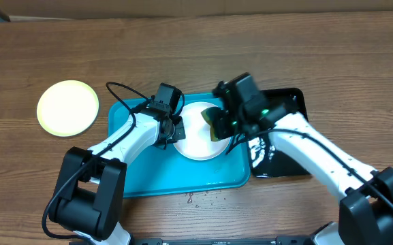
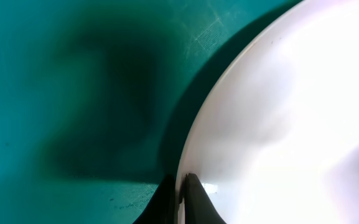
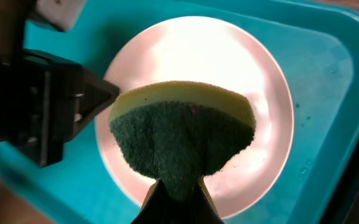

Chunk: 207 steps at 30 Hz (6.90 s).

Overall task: Clean dirty plates on tray and stack at the side
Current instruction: 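Scrub the white plate with the sponge while left gripper holds the rim, then return the sponge to the black tray and release with the right gripper, then lift the white plate off the teal tray with the left gripper, then carry the white plate left and place it on the plate stack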

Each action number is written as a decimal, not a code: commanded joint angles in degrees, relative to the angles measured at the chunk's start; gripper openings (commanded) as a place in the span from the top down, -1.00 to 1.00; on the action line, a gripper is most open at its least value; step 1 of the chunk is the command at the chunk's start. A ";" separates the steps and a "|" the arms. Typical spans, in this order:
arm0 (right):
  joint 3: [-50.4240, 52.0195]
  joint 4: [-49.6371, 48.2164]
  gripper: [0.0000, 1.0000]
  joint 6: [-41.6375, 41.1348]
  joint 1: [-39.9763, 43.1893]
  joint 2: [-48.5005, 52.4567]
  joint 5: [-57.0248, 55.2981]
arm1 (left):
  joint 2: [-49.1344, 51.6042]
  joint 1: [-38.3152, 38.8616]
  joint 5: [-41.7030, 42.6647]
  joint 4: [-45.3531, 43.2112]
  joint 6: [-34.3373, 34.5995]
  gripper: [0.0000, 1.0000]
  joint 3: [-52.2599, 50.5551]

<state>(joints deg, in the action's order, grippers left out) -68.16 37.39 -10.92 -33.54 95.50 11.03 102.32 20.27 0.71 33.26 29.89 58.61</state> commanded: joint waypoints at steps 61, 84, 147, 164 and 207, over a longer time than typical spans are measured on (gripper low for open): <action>-5.09 -7.69 0.93 -7.85 1.16 17.16 21.70 | 2.58 0.76 0.57 1.11 -1.64 0.92 -2.36; -3.80 19.96 0.92 -5.40 22.51 2.49 -12.22 | 2.47 0.76 0.35 2.19 -1.66 0.92 -1.97; 4.17 10.23 -1.00 -5.55 24.72 2.56 -16.33 | -24.87 45.00 -77.11 7.08 -23.28 0.92 3.28; 4.17 10.23 -1.00 -5.55 24.72 2.56 -16.33 | -24.87 44.94 -76.15 4.87 -27.63 0.92 3.28; 4.17 10.23 -1.00 -5.55 24.72 2.56 -16.33 | -25.18 -17.38 3.39 7.06 -12.81 0.92 4.98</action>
<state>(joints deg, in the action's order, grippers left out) -64.10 47.92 -16.45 -9.04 98.30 -4.73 77.08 13.67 -18.09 40.27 12.38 61.67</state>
